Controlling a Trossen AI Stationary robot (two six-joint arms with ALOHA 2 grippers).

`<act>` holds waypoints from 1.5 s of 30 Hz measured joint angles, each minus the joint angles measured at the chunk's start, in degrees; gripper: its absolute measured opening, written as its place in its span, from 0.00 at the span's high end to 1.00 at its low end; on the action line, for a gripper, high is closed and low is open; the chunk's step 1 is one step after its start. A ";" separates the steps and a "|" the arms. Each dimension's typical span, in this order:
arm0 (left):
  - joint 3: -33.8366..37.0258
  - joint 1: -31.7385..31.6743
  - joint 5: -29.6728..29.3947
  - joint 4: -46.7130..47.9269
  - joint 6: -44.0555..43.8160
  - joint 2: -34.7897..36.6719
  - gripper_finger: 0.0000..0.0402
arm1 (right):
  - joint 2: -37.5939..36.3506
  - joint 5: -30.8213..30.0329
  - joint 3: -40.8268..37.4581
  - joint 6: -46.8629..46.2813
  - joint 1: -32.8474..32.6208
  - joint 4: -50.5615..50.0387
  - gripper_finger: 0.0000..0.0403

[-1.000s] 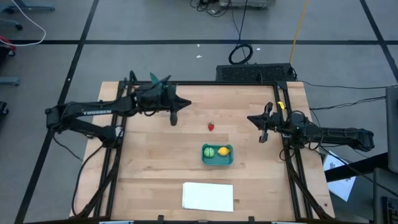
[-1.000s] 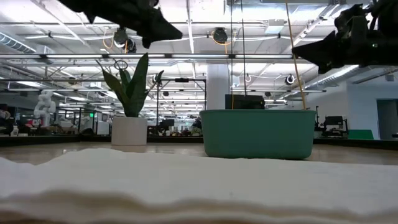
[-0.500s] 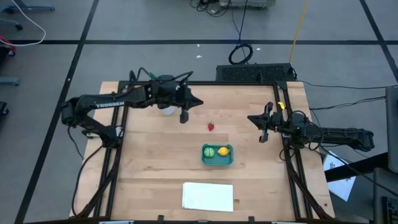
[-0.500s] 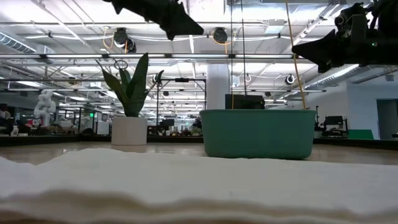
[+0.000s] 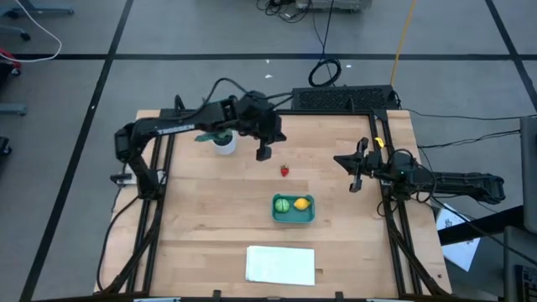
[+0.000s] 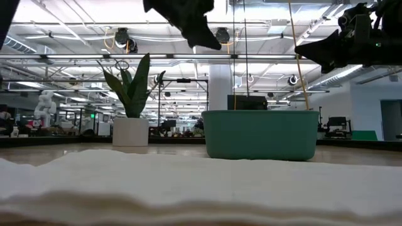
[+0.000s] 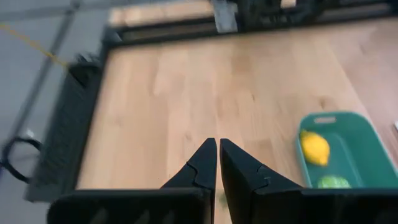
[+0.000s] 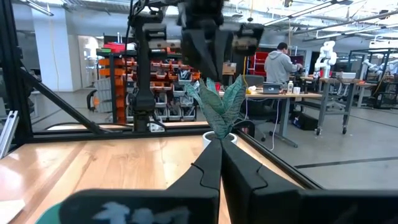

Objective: Pick and placing Produce into tupperware
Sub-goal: Put the strawberry into the bin

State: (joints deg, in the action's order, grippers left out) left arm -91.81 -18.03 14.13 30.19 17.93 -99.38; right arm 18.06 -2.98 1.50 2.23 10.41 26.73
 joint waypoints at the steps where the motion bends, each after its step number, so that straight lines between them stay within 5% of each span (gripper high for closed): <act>1: -1.53 -0.29 0.69 1.97 0.05 -1.29 0.94 | 0.00 0.00 0.00 -0.01 0.00 -0.01 1.00; 8: -6.31 -0.69 2.84 11.24 7.21 -7.28 0.94 | 0.02 -0.02 0.00 -0.01 0.00 -0.41 1.00; 24: -6.33 0.64 3.98 12.11 25.51 -10.77 0.94 | 2.08 -0.02 -0.01 -0.02 0.00 -0.92 1.00; 33: -6.33 0.93 -2.73 4.40 23.68 -10.77 0.94 | 3.97 -0.02 -0.02 -0.01 0.00 -0.87 1.00; 38: -6.32 1.70 -12.28 3.22 16.43 -10.77 0.94 | 4.11 -0.02 -0.02 -0.02 0.00 -0.85 1.00; 45: -6.31 2.02 -12.67 2.87 1.11 -10.77 0.94 | 4.11 -0.02 -0.02 0.05 0.00 -0.83 1.00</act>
State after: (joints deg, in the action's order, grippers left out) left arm -98.13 -16.01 1.45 33.06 19.05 -110.15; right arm 22.17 -3.01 1.48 2.28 10.41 25.90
